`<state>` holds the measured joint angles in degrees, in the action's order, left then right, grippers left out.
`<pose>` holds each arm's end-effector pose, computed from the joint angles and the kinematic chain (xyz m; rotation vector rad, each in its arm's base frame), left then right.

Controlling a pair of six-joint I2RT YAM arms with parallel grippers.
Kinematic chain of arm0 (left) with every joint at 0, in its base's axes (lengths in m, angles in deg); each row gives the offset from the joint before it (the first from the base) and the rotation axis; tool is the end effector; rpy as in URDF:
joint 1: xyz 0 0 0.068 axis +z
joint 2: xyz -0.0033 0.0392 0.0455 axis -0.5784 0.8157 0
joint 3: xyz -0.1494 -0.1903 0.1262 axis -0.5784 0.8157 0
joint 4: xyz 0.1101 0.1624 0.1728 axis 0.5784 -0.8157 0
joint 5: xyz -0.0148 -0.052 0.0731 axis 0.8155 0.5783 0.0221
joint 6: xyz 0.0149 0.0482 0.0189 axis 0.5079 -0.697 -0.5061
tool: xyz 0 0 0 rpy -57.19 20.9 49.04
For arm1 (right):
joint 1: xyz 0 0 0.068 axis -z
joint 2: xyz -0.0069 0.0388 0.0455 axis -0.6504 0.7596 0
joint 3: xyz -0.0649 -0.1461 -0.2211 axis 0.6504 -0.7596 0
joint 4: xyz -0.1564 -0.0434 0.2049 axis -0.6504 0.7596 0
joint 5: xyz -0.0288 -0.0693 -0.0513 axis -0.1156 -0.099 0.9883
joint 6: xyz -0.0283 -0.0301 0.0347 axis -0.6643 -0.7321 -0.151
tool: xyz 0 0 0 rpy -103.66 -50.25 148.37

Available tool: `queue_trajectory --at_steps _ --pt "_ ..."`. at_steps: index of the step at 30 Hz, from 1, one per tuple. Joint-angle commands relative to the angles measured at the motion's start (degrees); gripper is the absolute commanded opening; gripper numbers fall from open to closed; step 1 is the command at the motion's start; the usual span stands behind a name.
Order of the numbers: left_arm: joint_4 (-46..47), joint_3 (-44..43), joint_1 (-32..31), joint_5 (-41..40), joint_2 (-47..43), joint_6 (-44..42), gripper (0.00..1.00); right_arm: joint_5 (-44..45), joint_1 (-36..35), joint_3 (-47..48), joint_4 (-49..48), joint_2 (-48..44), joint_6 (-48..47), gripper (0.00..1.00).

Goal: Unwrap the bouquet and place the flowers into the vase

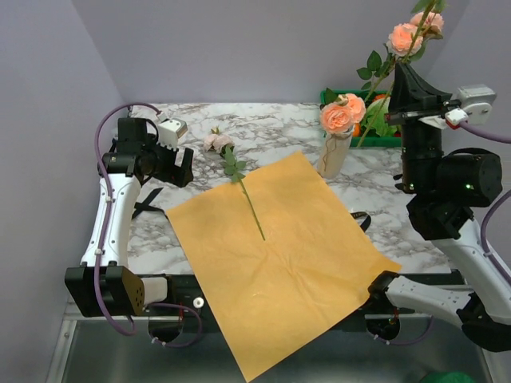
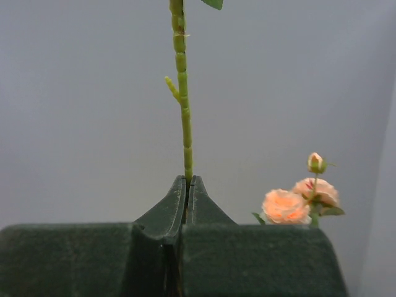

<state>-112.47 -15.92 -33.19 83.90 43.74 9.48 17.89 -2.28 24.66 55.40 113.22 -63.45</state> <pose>0.2531 -0.0052 0.3518 0.4797 2.3082 -0.3580 0.1204 0.0911 0.5602 -0.0945 0.8736 0.1093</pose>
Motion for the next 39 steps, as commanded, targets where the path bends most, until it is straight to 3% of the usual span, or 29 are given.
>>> queue_trajectory --at_steps 1,8,16,39 --pt "-0.3 -2.7 0.3 1.7 0.8 -0.2 0.99 1.5 6.4 -3.9 -3.2 0.6 -1.0 0.01" --pt "-1.0 -3.5 0.3 2.7 2.0 -1.0 0.99 -0.8 14.8 -7.0 -8.9 4.4 2.1 0.01" --pt "-1.7 -4.6 0.3 2.8 3.1 -2.7 0.99 -0.9 21.7 -11.3 -24.9 10.6 6.1 0.01" --pt "-5.0 -7.6 0.2 3.3 6.3 -6.6 0.99 2.5 23.4 -15.0 -42.5 23.1 9.7 0.01"
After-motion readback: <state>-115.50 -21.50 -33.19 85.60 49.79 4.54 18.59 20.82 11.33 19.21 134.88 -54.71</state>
